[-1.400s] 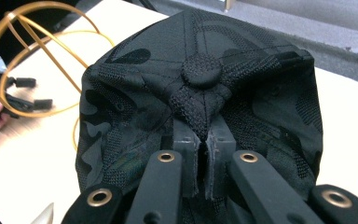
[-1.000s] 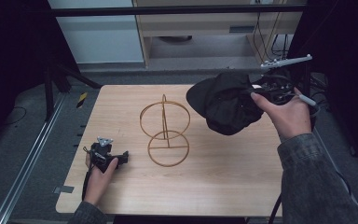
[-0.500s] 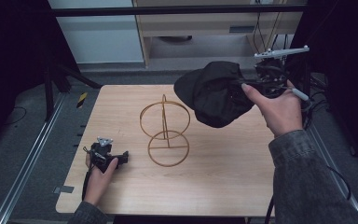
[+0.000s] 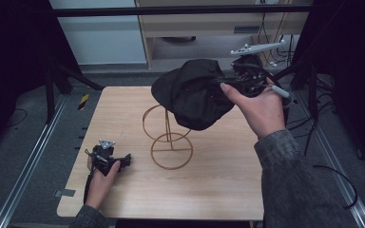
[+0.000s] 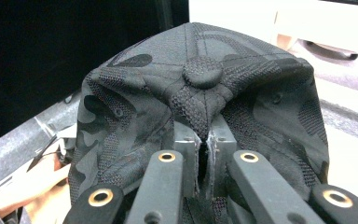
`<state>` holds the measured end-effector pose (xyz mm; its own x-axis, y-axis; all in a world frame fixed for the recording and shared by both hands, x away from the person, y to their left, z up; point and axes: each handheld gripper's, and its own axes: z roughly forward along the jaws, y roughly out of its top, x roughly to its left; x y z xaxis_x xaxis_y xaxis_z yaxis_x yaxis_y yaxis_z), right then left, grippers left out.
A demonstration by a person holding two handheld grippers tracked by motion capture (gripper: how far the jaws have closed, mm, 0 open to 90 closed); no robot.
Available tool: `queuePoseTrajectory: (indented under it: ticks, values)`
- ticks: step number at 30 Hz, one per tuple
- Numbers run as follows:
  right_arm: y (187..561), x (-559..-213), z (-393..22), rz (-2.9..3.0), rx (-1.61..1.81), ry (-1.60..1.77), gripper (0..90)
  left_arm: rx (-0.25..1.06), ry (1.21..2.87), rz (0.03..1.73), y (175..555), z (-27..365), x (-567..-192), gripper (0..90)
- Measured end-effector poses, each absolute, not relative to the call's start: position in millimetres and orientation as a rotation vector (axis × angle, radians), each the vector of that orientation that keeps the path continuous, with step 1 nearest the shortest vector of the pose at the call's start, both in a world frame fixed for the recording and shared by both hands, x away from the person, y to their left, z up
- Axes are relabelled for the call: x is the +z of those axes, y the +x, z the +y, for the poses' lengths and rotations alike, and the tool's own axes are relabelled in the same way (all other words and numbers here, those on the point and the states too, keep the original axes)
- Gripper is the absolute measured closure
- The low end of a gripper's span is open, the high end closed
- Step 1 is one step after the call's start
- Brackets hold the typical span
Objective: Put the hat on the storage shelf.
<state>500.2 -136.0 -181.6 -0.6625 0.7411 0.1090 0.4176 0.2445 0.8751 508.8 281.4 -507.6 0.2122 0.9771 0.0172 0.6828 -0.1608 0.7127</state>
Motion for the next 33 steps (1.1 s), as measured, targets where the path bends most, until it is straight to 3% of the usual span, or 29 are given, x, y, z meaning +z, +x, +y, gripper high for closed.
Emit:
queuePoseTrajectory:
  ticks: [33]
  values:
    - [500.5, -175.8, -97.0, 2.263, 1.418, 0.997, 85.4, 0.664, 1.914, 1.533, 508.9, 281.3, -507.7, 0.0]
